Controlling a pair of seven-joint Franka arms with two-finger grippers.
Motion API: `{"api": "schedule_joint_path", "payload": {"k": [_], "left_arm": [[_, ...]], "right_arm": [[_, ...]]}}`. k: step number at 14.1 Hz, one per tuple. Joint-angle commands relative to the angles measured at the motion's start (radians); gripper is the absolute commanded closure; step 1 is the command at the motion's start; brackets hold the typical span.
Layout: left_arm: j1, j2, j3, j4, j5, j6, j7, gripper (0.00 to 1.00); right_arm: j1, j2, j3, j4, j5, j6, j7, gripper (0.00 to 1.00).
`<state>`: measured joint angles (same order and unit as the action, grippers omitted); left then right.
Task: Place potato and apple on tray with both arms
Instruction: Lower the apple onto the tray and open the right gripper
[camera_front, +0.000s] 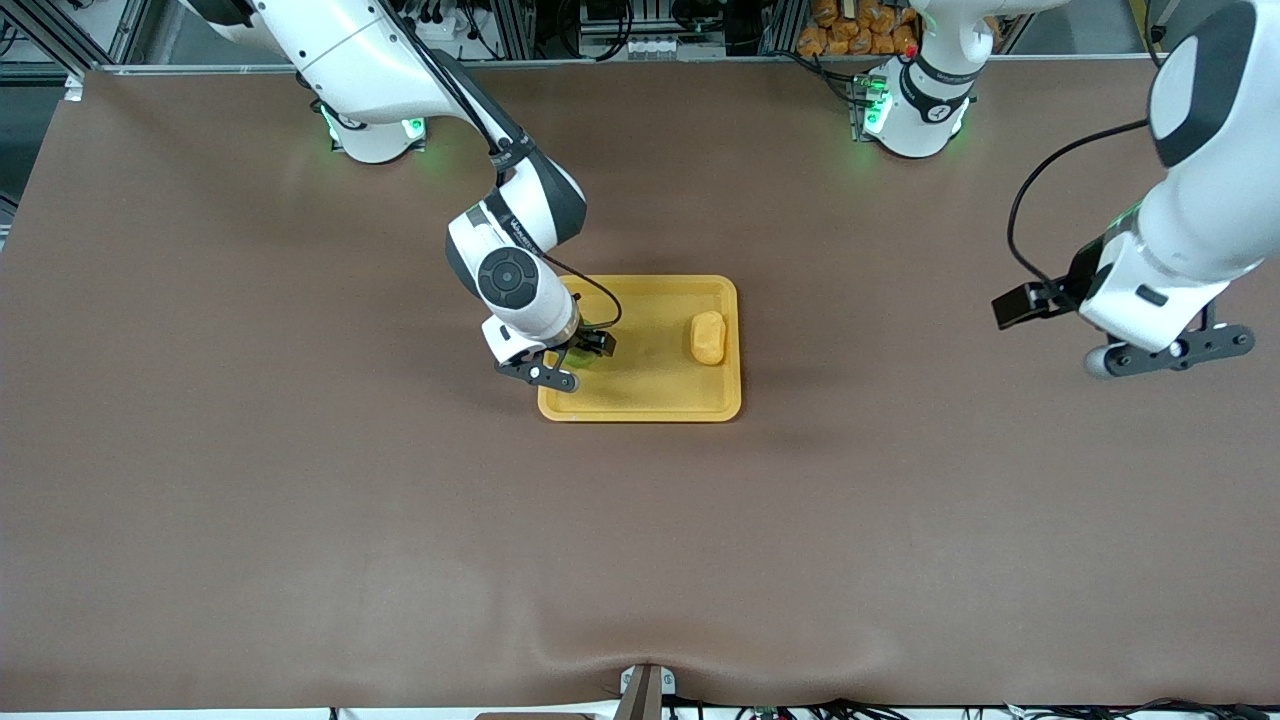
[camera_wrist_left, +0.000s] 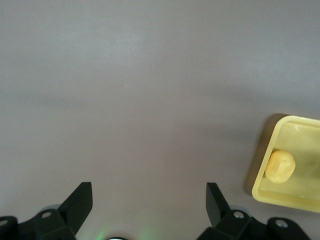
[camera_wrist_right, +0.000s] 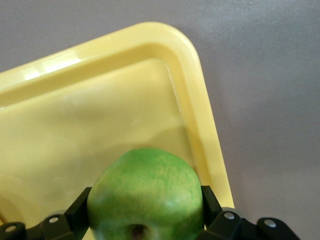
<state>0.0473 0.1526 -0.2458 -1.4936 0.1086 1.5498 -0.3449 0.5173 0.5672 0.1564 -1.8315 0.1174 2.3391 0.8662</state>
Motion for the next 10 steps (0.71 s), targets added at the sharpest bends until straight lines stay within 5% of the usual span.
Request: {"api": "schedule_joint_path", "payload": {"k": [1, 5, 6, 10], "left_arm": [[0.028, -0.057, -0.009, -0.016, 0.002, -0.022, 0.038, 0.0], [0.028, -0.088, -0.01, -0.02, 0.0, -0.037, 0.044, 0.0], [0.028, -0.094, -0.012, -0.02, 0.0, -0.048, 0.046, 0.0], [0.029, -0.108, -0.01, -0.02, -0.003, -0.066, 0.067, 0.0]], "right_arm": [[0.016, 0.008, -0.014, -0.006, 0.001, 0.025, 0.02, 0.98], [0.012, 0.016, -0.014, -0.005, 0.001, 0.025, 0.02, 0.31], [0.012, 0.016, -0.018, -0.005, 0.001, 0.025, 0.022, 0.0], [0.006, 0.011, -0.021, 0.006, 0.001, 0.014, 0.027, 0.0]]}}
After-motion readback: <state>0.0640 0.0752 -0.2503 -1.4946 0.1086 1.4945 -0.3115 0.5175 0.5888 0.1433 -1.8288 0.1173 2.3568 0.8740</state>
